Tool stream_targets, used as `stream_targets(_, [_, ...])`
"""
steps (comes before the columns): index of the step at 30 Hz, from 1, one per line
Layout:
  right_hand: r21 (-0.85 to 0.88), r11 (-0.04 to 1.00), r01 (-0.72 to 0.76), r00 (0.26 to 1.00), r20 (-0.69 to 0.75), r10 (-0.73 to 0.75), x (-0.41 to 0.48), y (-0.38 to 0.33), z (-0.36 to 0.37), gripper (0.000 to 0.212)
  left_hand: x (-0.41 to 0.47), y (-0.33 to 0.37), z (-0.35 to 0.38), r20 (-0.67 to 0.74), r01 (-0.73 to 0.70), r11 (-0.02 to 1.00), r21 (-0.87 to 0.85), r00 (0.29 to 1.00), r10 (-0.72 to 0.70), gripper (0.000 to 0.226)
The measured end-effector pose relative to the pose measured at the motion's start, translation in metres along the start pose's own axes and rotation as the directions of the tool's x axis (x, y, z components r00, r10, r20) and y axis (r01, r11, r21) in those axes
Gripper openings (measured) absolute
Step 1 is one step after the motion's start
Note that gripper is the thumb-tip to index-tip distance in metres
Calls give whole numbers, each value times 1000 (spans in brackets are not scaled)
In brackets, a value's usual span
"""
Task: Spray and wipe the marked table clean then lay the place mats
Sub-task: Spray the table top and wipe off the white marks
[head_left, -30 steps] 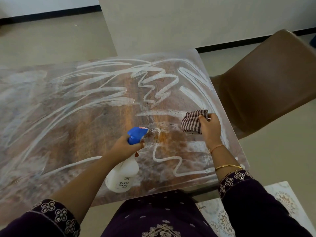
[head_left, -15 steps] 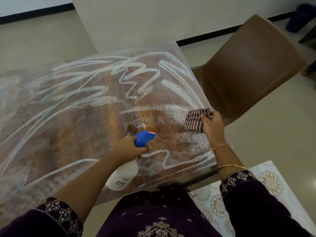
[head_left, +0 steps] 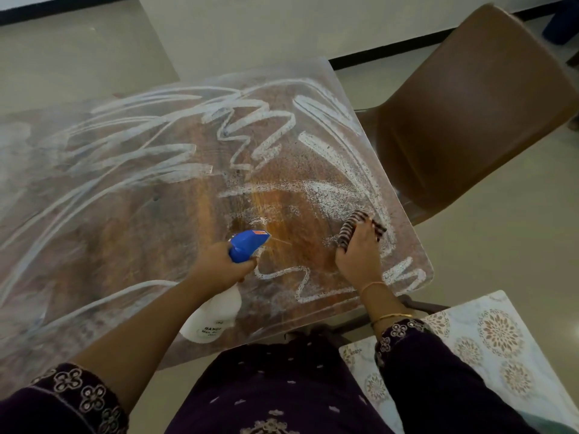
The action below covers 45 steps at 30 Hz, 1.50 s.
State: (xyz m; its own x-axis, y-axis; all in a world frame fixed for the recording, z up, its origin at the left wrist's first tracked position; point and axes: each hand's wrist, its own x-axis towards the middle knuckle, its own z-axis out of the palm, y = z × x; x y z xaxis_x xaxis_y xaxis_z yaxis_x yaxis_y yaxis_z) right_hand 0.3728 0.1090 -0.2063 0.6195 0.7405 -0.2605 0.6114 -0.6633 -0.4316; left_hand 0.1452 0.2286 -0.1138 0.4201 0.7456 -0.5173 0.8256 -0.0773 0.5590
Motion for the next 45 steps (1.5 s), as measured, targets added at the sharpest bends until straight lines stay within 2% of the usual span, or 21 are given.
stream_targets(3, [-41,995,-94,995,22,95,5,-10,6,76,-2,-7,-4,-19,23,998,52,1000,-22,25])
stream_targets(7, [-102,981,-163,986,3,164,9,-23,10,72,-2,-15,-13,-1,35,999,-21,999,-35,21])
stream_targets(9, [-125,983,-132,991,-11,132,8,-38,20,71,-1,-22,-19,-42,46,997,-58,998,-48,13])
stream_targets(11, [-171,985,-8,1000,-10,7,4,-60,37,72,0,-30,-25,-92,70,993,-93,993,-79,13])
stream_targets(13, [-255,936,244,970,58,-237,-8,-92,58,70,0,-38,-33,-128,87,991,-99,987,-100,15])
stream_targets(16, [-158,771,617,777,276,-565,-34,-134,86,69,0,-48,-43,-167,75,993,-91,982,-90,17])
stream_targets(18, [-108,683,722,668,367,-648,-40,-138,92,71,0,-53,-49,-158,69,994,-86,984,-82,19])
stream_targets(19, [-116,667,736,655,368,-660,-39,-132,87,71,1,-55,-52,-148,68,994,-88,986,-81,19])
stream_targets(21, [-153,728,668,733,304,-609,-32,-111,70,72,3,-62,-56,-135,66,992,-108,988,-80,18])
stream_targets(23, [-205,850,485,873,174,-456,-15,-81,47,73,3,-67,-61,-120,62,988,-138,990,-79,15])
stream_targets(25, [-256,929,267,963,51,-263,8,-55,27,74,3,-71,-62,-89,64,986,-153,993,-79,11])
stream_targets(27, [-198,978,66,998,21,-64,26,-50,18,72,1,-73,-62,-71,73,990,-124,994,-82,10])
stream_targets(29, [-161,987,-18,1000,5,19,33,-66,27,73,0,-75,-63,-70,68,991,-116,995,-76,16])
stream_targets(31, [-217,974,71,995,-50,-84,27,-97,46,74,0,-78,-65,-72,61,991,-119,995,-70,24])
stream_targets(33, [-280,923,263,962,0,-274,9,-134,70,74,-2,-80,-68,-75,55,992,-110,995,-63,23])
stream_targets(37, [-185,737,650,757,248,-605,-27,-191,116,65,-3,-84,-76,-132,69,993,-97,988,-82,25])
stream_targets(39, [-158,650,744,660,328,-676,-26,-188,115,64,-1,-88,-83,-140,69,992,-109,987,-84,22])
stream_targets(40, [-197,625,755,652,324,-685,-18,-178,107,66,0,-90,-86,-137,65,992,-110,987,-80,20])
stream_targets(42, [-252,719,647,760,281,-586,-3,-152,80,71,2,-93,-89,-123,55,993,-106,990,-68,19])
stream_targets(44, [-274,866,419,908,147,-392,13,-118,51,72,3,-94,-90,-110,56,993,-100,992,-67,21])
stream_targets(45, [-296,903,310,951,114,-289,20,-102,37,71,3,-94,-90,-100,57,993,-100,993,-67,23])
